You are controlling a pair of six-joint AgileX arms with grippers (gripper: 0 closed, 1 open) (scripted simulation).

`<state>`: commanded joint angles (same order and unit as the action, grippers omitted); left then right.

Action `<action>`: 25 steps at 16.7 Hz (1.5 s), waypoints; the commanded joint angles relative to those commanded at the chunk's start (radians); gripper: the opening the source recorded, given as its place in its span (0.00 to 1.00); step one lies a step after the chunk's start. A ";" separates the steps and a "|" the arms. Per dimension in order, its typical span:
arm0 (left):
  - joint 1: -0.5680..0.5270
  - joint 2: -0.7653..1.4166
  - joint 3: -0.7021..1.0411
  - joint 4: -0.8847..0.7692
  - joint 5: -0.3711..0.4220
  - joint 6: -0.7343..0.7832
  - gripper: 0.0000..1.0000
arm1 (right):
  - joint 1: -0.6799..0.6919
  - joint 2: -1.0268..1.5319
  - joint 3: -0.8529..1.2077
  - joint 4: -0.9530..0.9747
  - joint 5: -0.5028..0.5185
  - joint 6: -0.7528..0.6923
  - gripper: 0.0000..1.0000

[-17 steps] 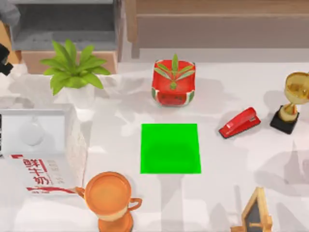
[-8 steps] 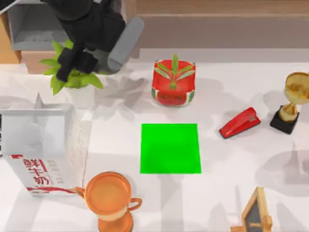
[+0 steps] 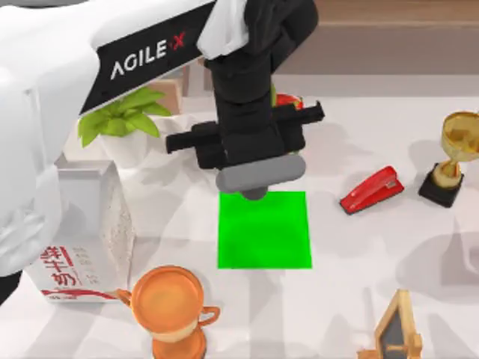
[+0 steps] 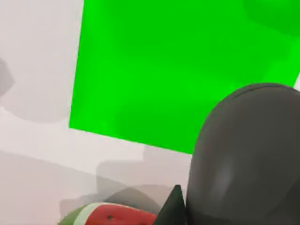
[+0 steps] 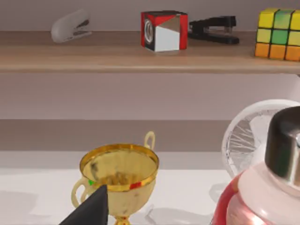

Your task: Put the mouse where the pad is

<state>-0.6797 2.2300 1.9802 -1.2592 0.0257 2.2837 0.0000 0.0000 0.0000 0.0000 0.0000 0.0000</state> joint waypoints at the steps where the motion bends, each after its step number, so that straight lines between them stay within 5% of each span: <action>1: -0.019 0.021 0.007 -0.008 0.000 0.050 0.00 | 0.000 0.000 0.000 0.000 0.000 0.000 1.00; 5: -0.057 0.066 0.021 -0.026 0.001 0.151 0.00 | 0.000 0.000 0.000 0.000 0.000 0.000 1.00; 25: -0.058 0.073 -0.064 0.089 0.003 0.152 0.00 | 0.000 0.000 0.000 0.000 0.000 0.000 1.00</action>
<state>-0.7372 2.3026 1.9162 -1.1704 0.0292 2.4361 0.0000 0.0000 0.0000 0.0000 0.0000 0.0000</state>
